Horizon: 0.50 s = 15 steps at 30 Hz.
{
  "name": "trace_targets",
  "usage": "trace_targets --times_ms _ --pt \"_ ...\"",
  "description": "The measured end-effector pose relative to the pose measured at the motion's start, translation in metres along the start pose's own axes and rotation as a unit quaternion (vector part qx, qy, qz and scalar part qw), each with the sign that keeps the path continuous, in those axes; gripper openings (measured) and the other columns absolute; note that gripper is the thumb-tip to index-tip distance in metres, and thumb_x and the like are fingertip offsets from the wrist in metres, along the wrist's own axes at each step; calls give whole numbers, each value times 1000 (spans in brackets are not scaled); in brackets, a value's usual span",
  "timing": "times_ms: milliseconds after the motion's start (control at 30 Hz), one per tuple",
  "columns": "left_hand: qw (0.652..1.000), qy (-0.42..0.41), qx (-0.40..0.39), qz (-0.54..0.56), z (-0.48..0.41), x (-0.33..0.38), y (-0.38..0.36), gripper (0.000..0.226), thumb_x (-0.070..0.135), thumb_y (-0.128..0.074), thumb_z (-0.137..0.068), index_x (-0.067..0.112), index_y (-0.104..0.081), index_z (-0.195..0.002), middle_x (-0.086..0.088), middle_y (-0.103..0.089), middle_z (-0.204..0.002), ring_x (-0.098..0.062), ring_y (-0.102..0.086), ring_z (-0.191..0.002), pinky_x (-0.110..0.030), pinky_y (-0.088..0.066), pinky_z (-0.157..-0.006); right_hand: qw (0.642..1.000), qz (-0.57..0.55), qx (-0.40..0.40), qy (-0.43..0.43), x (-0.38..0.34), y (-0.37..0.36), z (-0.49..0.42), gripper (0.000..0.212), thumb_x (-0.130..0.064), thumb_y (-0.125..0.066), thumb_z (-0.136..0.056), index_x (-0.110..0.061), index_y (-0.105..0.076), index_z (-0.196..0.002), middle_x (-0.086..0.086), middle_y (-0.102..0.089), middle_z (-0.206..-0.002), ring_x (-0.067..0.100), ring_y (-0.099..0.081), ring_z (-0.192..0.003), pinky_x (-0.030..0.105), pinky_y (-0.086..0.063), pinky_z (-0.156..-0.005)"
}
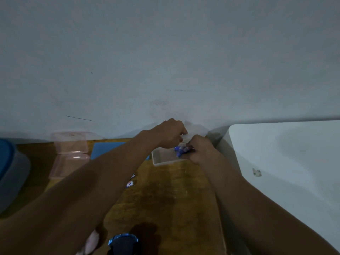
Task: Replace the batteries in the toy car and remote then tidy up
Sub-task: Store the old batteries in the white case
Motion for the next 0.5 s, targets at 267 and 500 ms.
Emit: trace_targets --times_ms 267,500 --pt "1000 -8 -9 -21 6 6 -3 31 7 -56 -93 11 -66 -121 -13 -70 -114 -28 -64 -96 -29 -47 -77 997 41 27 62 -1 36 5 30 2 -46 -93 4 -51 -122 13 -57 -91 20 -59 -73 31 -55 -62" --pt "983 -56 35 -171 30 10 -35 28 17 -54 -92 17 -59 -120 -12 -66 -108 -31 -63 -93 -40 -54 -71 794 429 152 404 -7 59 18 11 -22 -61 -90 -19 -69 -96 -7 -68 -96 10 -64 -85 21 -51 -77"
Point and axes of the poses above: each hand's wrist, its own z-axis away from the middle knuckle, its own y-axis out of the back of the hand, x = y × z, the point moved 3 cm from there along -z, towards the middle knuckle
